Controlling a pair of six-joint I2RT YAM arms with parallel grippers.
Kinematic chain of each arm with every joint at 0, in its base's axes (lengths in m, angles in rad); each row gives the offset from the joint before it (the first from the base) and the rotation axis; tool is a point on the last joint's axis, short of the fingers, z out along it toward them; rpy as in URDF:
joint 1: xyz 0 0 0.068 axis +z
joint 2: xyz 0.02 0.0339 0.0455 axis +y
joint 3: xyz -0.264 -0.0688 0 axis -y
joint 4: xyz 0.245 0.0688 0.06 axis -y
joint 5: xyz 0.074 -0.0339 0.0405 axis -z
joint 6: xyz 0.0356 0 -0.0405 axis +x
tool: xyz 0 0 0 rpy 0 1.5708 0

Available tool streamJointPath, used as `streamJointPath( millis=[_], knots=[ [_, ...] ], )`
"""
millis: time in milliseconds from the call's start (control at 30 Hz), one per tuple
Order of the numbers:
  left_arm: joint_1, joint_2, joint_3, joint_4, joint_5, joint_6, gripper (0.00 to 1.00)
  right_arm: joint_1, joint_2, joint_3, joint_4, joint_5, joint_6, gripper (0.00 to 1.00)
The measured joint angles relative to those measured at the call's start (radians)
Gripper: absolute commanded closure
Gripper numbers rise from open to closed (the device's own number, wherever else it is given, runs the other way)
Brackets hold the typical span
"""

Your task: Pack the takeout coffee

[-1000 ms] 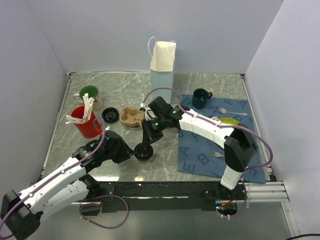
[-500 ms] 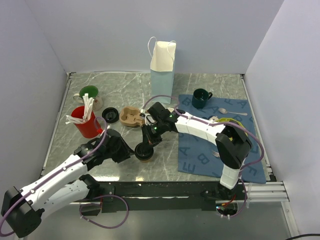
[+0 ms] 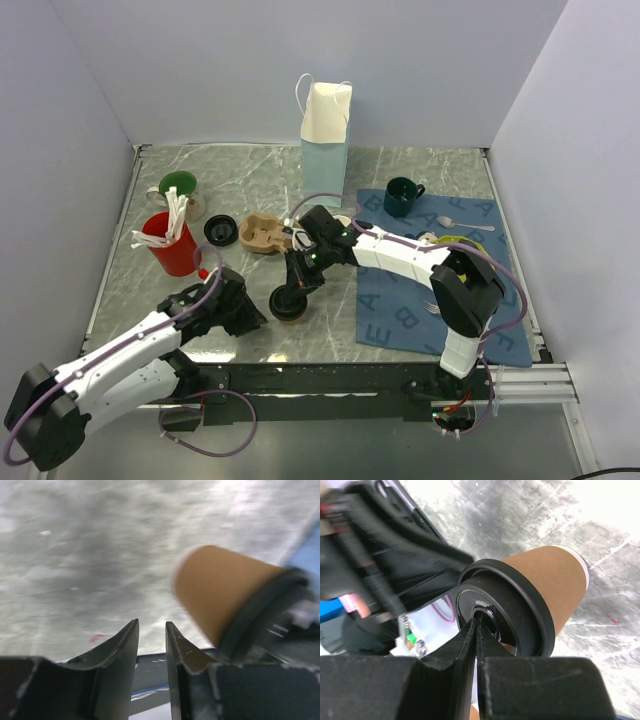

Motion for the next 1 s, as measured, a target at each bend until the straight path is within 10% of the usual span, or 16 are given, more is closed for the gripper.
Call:
streamJointPath(
  millis=[300,633,1000],
  knots=[
    [0.0,0.036,0.075,-0.107,-0.027,0.029,0.53,-0.013,-0.002,0.005,-0.003,-0.018,0.003,0.8],
    [0.0,0.035,0.431,-0.225,-0.217,0.137,0.01,-0.007,-0.01,0.235,-0.206,0.177,-0.082,0.27],
    [0.001,-0.158,0.547,-0.38,-0.5,0.142,0.01,0.12,0.008,0.351,-0.413,0.444,-0.166,0.14]
  ],
)
